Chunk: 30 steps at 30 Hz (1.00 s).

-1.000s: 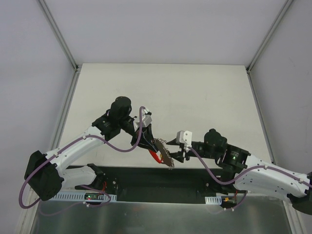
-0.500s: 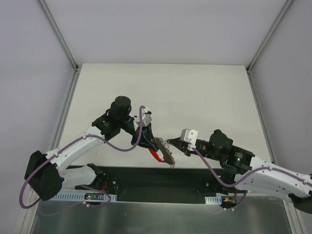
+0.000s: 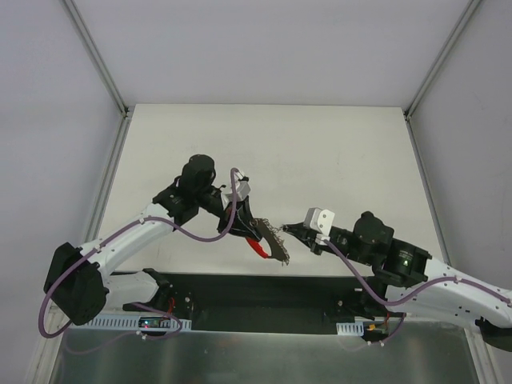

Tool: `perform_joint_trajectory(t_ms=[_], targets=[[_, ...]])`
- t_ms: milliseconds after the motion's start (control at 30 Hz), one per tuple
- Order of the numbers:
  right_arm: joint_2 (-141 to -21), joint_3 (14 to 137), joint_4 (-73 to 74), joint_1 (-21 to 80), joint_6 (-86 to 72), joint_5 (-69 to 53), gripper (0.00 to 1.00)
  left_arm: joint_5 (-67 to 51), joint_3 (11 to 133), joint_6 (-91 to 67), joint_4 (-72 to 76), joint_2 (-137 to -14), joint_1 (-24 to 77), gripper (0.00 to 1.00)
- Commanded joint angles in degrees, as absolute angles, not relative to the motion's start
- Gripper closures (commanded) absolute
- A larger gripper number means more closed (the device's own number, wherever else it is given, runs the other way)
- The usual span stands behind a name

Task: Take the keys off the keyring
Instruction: Adjust the key on the keyring.

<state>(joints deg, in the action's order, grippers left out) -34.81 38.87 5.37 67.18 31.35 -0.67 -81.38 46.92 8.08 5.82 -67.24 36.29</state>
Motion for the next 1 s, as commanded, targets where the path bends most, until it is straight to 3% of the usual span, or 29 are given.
perform_joint_trajectory(t_ms=[0, 367, 400, 433, 467, 533, 567, 600, 700, 733, 800, 967], targets=[[-31.6, 43.6, 6.2, 66.9, 31.7, 4.5, 0.99, -93.5, 50.0, 8.8, 6.7, -68.5, 35.9, 1.00], [-37.7, 55.2, 13.3, 67.1, 39.1, 9.0, 0.99, -97.7, 61.7, 13.7, 6.4, -84.2, 35.9, 1.00], [-38.2, 56.2, 13.9, 67.1, 40.4, 10.4, 0.99, -97.6, 62.2, 14.0, 6.4, -85.2, 35.9, 0.98], [-39.7, 58.3, 15.5, 67.0, 40.9, 10.7, 0.99, -96.6, 62.8, 14.1, 6.5, -86.1, 35.9, 0.87], [-40.4, 59.4, 16.7, 67.0, 41.1, 11.1, 0.99, -95.5, 62.8, 15.3, 6.6, -86.1, 35.9, 0.84], [-42.9, 62.2, 20.0, 67.1, 41.7, 11.5, 0.99, -89.8, 63.0, 16.4, 6.7, -85.2, 35.3, 0.76], [-43.9, 62.8, 21.0, 67.0, 41.7, 11.7, 0.99, -86.7, 63.2, 16.3, 6.9, -84.7, 35.0, 0.61], [-44.6, 63.5, 21.7, 67.0, 41.7, 12.2, 0.99, -81.3, 63.3, 15.6, 8.6, -84.3, 34.7, 0.56], [-47.1, 64.7, 22.7, 67.0, 40.5, 12.4, 0.99, -71.8, 61.3, 6.3, 21.4, -82.8, 32.1, 0.51], [-47.7, 64.9, 22.6, 66.9, 39.8, 12.3, 0.99, -62.0, 58.8, 3.0, 25.3, -82.1, 29.8, 0.50], [-49.8, 66.0, 22.9, 66.9, 39.0, 12.0, 0.99, -54.7, 57.1, -3.2, 30.4, -81.7, 27.2, 0.48], [-53.7, 68.8, 24.6, 66.9, 36.5, 11.5, 0.99, -32.6, 54.4, -7.0, 26.2, -76.1, 24.0, 0.47]])
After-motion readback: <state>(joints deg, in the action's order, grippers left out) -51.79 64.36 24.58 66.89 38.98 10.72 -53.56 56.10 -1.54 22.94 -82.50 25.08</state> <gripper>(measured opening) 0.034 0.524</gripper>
